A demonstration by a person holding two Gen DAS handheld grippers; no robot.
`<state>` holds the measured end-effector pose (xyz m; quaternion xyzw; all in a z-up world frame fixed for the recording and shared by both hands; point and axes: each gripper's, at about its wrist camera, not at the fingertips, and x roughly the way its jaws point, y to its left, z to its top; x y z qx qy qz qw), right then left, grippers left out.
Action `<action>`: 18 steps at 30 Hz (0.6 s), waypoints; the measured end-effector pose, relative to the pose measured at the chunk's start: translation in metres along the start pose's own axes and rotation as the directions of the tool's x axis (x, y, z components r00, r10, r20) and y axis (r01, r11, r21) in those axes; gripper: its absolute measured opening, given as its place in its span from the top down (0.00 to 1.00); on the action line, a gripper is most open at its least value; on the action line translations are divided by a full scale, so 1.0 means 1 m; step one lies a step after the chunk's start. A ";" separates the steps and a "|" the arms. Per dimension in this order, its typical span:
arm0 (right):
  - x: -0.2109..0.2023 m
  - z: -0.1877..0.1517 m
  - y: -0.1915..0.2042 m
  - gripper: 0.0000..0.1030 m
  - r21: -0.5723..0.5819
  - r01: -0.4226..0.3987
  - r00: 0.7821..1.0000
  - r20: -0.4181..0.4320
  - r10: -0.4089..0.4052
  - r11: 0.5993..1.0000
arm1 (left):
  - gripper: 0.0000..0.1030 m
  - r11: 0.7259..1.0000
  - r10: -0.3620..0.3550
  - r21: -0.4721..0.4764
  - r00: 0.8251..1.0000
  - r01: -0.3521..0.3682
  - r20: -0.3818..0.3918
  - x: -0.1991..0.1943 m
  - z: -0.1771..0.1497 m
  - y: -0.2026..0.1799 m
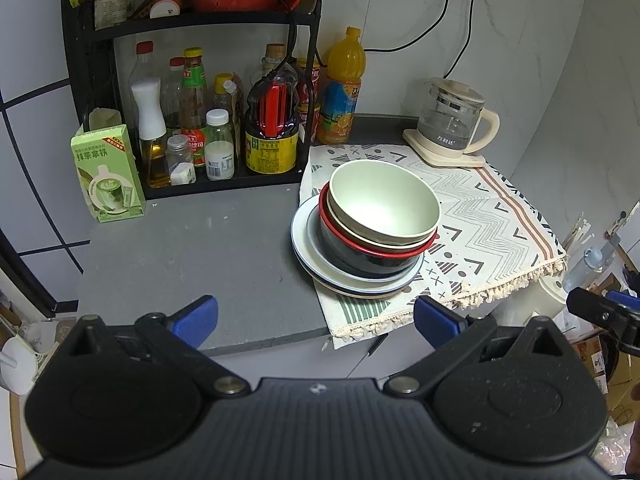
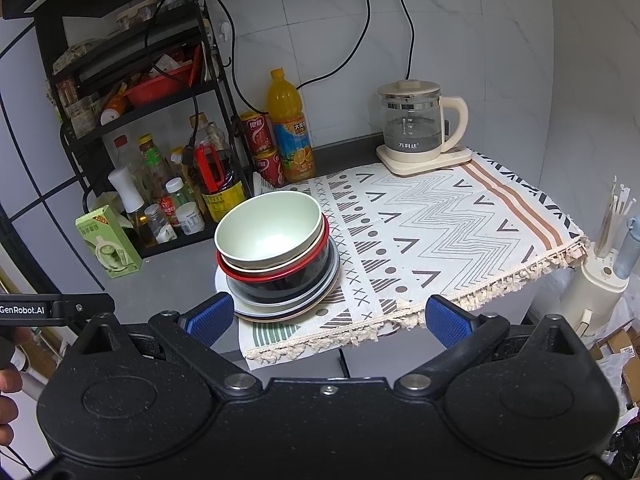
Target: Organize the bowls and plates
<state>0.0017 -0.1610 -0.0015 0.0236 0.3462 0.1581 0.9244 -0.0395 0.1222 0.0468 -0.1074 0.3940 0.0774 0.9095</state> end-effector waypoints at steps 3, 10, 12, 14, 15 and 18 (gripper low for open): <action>0.000 0.000 0.000 0.00 0.004 -0.003 1.000 0.001 0.003 1.000 | 0.00 1.000 -0.001 0.001 1.000 0.001 -0.003 0.001 0.000 0.001; -0.001 0.000 0.001 0.00 0.002 -0.002 1.000 -0.004 0.002 1.000 | 0.00 1.000 -0.002 0.004 1.000 0.002 -0.007 0.001 0.000 0.002; 0.000 -0.002 0.001 0.00 0.002 -0.001 1.000 -0.008 0.001 1.000 | 0.00 1.000 -0.003 0.002 1.000 0.003 -0.010 0.001 -0.001 0.003; 0.001 -0.002 0.000 0.00 0.003 0.001 1.000 -0.012 -0.001 1.000 | 0.00 1.000 -0.004 0.002 1.000 0.004 -0.011 0.002 -0.001 0.003; 0.001 -0.002 0.000 0.00 0.005 0.001 1.000 -0.012 -0.001 1.000 | 0.00 1.000 -0.004 0.002 1.000 0.004 -0.010 0.002 -0.001 0.003; 0.004 -0.001 -0.001 0.00 0.010 0.000 1.000 -0.013 0.000 1.000 | 0.00 1.000 -0.005 0.002 1.000 0.005 -0.011 0.002 -0.001 0.003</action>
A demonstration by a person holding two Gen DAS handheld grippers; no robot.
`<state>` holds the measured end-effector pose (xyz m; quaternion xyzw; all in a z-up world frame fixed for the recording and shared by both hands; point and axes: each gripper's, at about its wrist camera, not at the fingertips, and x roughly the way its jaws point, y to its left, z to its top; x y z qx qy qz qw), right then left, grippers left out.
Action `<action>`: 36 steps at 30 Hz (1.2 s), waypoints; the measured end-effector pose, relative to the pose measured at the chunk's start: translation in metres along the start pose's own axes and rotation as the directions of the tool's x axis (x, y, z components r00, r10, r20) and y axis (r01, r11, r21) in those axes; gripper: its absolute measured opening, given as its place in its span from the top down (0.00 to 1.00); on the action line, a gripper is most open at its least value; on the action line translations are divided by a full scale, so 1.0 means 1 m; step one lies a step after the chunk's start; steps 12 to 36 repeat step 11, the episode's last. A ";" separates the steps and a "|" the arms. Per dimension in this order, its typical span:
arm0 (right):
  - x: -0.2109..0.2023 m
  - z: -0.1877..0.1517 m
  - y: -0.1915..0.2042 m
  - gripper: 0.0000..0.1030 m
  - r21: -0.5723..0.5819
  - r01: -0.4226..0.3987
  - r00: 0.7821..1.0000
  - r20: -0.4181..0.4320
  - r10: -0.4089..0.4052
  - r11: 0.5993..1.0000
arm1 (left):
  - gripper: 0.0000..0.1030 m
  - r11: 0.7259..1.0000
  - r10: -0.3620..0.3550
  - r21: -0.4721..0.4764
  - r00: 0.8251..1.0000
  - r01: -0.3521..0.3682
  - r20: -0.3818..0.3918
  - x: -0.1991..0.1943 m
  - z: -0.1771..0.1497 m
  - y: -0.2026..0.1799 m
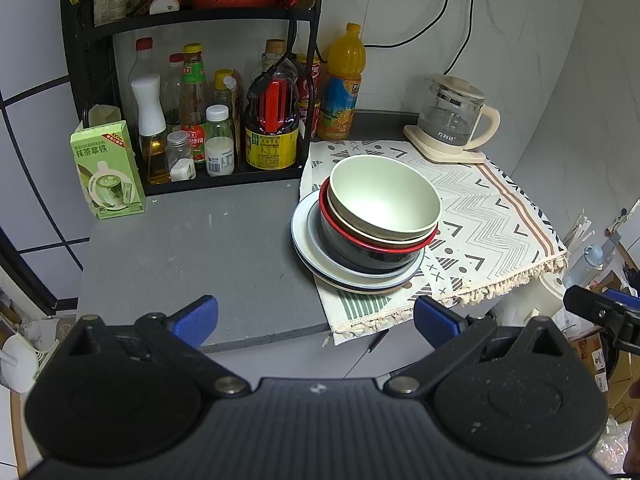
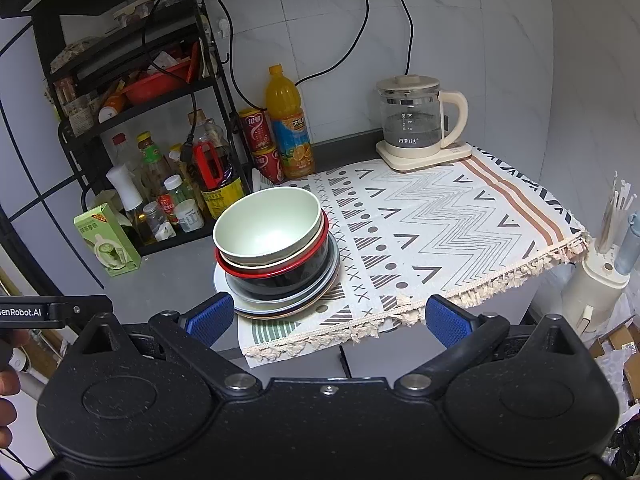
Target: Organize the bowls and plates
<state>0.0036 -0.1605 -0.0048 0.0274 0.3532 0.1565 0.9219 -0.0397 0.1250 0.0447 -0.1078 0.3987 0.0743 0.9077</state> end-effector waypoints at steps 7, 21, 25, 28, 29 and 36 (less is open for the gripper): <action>0.006 -0.001 0.000 0.00 0.002 -0.005 1.000 -0.009 0.005 1.000 | 0.00 1.000 0.000 0.017 1.000 0.000 -0.003 0.001 0.000 -0.001; 0.009 -0.002 -0.002 0.00 0.006 -0.004 1.000 -0.018 0.004 1.000 | 0.00 1.000 -0.005 0.009 1.000 0.005 -0.011 0.003 0.001 -0.001; 0.009 -0.002 -0.002 0.00 0.006 -0.004 1.000 -0.018 0.004 1.000 | 0.00 1.000 -0.005 0.009 1.000 0.005 -0.011 0.003 0.001 -0.001; 0.009 -0.002 -0.002 0.00 0.006 -0.004 1.000 -0.018 0.004 1.000 | 0.00 1.000 -0.005 0.009 1.000 0.005 -0.011 0.003 0.001 -0.001; 0.009 -0.002 -0.002 0.00 0.006 -0.004 1.000 -0.018 0.004 1.000 | 0.00 1.000 -0.005 0.009 1.000 0.005 -0.011 0.003 0.001 -0.001; 0.009 -0.002 -0.002 0.00 0.006 -0.004 1.000 -0.018 0.004 1.000 | 0.00 1.000 -0.005 0.009 1.000 0.005 -0.011 0.003 0.001 -0.001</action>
